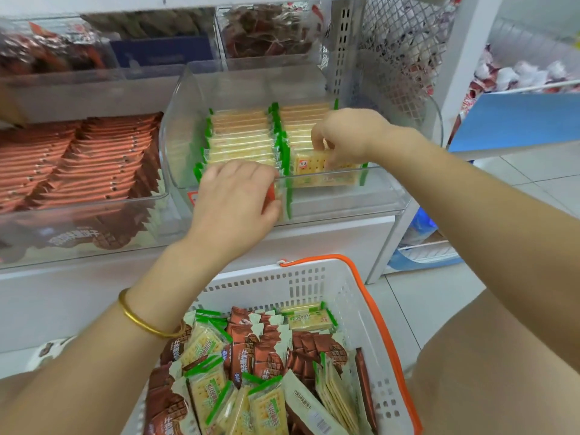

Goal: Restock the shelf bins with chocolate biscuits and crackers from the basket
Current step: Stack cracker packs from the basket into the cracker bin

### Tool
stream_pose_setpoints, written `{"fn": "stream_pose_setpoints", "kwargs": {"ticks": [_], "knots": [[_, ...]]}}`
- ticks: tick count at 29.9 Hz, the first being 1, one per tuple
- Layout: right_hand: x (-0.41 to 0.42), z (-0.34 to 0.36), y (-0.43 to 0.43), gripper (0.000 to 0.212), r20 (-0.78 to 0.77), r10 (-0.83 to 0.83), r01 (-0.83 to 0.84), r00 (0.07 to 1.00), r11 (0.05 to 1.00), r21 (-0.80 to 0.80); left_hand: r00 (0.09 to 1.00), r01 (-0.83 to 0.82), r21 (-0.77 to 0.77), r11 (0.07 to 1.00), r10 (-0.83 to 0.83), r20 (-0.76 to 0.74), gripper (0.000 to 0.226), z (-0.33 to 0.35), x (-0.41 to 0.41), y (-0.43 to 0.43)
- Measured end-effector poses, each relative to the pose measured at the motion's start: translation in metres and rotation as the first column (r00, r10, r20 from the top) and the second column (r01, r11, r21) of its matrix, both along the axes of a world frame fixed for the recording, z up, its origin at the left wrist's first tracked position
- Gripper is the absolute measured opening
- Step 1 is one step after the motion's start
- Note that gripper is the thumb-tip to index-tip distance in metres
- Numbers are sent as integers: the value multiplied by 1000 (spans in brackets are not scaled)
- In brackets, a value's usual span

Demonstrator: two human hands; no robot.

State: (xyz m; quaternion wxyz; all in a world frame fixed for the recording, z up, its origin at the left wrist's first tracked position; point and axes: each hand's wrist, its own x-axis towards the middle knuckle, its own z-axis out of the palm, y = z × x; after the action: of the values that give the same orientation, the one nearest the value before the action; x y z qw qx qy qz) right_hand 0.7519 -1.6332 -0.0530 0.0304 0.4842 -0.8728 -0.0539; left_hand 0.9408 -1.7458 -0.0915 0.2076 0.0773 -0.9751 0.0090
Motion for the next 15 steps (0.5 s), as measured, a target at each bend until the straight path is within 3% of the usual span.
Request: {"fn": "stream_pose_setpoints", "kwargs": {"ticks": [4,9,12,15], "knots": [[1,-9,-6,22,-51,79,-79,996,997,5,1000,3,-6,1000,-3,-5,32,-2,1,-1],[1,-3,-1,29,68,22,-19,997,999,-43,996,62,56,997,-58,-66,36,-4,4,-3],[26,17,20,37,79,-8,28,997,967,-253,950,166,82,983,-137,-281,35,-9,21,1],[77,20,44,28,168,99,5,981,849,-529,901,222,43,974,-188,-391,27,-34,47,10]]}}
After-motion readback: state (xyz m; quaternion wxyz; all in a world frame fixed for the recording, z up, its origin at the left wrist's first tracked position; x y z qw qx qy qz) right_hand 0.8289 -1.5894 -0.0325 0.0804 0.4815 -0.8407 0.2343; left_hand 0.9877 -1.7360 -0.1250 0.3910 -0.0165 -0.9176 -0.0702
